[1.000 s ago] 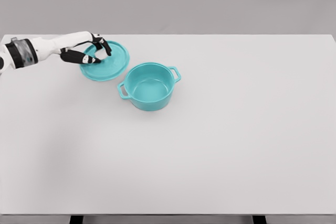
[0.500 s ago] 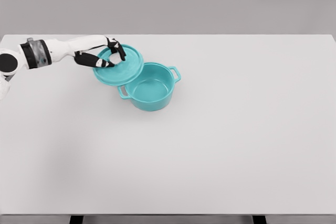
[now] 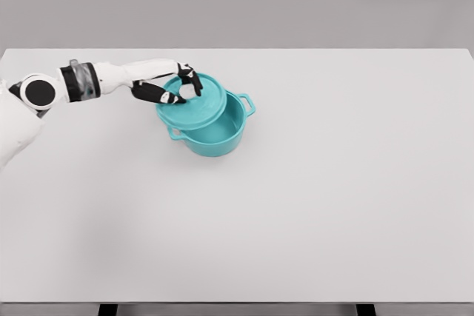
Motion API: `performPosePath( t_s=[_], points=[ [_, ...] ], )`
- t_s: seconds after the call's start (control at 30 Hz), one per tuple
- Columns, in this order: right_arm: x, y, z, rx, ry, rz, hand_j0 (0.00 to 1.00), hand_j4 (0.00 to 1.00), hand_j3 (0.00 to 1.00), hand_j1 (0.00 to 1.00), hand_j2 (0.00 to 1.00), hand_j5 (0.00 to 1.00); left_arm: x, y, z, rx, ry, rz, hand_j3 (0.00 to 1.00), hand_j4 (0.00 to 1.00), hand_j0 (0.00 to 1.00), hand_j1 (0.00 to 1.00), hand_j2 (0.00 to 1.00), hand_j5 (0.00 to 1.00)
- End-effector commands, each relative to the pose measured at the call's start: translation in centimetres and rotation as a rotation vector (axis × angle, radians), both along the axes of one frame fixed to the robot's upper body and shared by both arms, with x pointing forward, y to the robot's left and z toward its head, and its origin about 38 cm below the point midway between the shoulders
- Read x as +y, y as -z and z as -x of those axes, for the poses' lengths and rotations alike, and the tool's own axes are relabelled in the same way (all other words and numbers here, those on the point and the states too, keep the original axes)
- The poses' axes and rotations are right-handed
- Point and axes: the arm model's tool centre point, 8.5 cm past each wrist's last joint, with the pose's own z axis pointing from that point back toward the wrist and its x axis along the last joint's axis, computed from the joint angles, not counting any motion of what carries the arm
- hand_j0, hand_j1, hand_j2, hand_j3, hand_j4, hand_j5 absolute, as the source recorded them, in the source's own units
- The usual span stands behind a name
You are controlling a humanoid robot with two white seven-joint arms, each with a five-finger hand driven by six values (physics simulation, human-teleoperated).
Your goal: Cover the pot with left arm
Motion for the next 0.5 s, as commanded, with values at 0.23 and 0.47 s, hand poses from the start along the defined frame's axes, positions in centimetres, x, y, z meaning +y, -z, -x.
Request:
performPosePath(
  t_s=[0.23,0.47],
  points=[
    [0.0,0.0,0.0,-0.001,-0.001,0.000,1.00,1.00,1.00,1.00,1.00,1.00,-2.0,-0.1,0.3,-0.007,0.039,0.015,0.50,0.50,0.50,0.50,0.50,0.50],
    [0.0,0.0,0.0,-0.001,-0.001,0.000,1.00,1.00,1.00,1.00,1.00,1.00,-2.4,0.3,0.4,-0.004,0.051,0.009,0.50,0.50,0.50,0.50,0.50,0.50]
  ],
)
